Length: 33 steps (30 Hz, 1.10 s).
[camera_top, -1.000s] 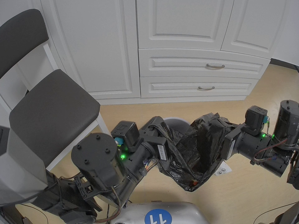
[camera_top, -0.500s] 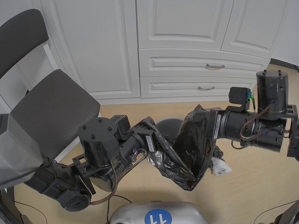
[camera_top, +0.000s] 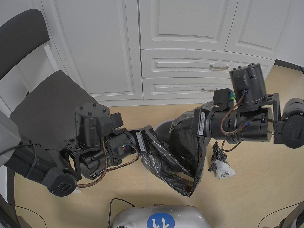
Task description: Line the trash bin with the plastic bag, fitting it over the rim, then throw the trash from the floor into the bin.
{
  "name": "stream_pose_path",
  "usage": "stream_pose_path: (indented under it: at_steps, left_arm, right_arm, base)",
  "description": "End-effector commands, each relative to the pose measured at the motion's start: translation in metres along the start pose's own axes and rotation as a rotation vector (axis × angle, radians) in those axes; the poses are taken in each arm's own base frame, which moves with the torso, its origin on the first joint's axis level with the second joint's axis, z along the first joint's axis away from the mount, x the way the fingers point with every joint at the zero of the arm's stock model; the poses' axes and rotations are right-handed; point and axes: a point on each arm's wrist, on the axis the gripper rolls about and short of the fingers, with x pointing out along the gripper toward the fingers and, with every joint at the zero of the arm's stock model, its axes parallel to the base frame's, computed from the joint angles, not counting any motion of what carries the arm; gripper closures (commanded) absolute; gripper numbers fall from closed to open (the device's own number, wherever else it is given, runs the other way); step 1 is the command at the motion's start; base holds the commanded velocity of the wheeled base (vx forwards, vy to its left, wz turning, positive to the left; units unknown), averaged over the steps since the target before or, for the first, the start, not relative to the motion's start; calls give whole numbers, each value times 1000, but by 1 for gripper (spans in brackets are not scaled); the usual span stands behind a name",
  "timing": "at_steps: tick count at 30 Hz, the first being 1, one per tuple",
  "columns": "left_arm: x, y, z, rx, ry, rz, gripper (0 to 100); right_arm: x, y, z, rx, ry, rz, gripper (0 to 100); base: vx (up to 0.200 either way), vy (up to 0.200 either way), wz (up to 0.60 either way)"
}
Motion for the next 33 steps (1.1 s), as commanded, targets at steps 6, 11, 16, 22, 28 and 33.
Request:
stream_pose_path:
  at_steps: [6,11,16,22,28,33]
  left_arm:
    - [0,10,-16,1,40,29,100]
    - [16,21,-34,3,34,68,100]
    - [18,20,-49,1,3,31,100]
    - [10,13,-55,6,-22,-15,100]
    - [10,13,-56,6,-18,-16,100]
    - [14,16,-63,9,-1,-7,100]
  right_arm:
    - [52,0,-20,1,96,-38,100]
    - [64,10,-25,50,83,-45,100]
    - [72,18,-26,78,8,-59,100]
    - [72,23,-28,78,-27,-58,100]
    - [72,24,-27,80,-34,-55,100]
    - [73,24,-27,96,-34,-55,100]
  base:
    - [0,0,0]
    - [0,0,0]
    - [0,0,0]
    - [0,0,0]
    - [0,0,0]
    - [0,0,0]
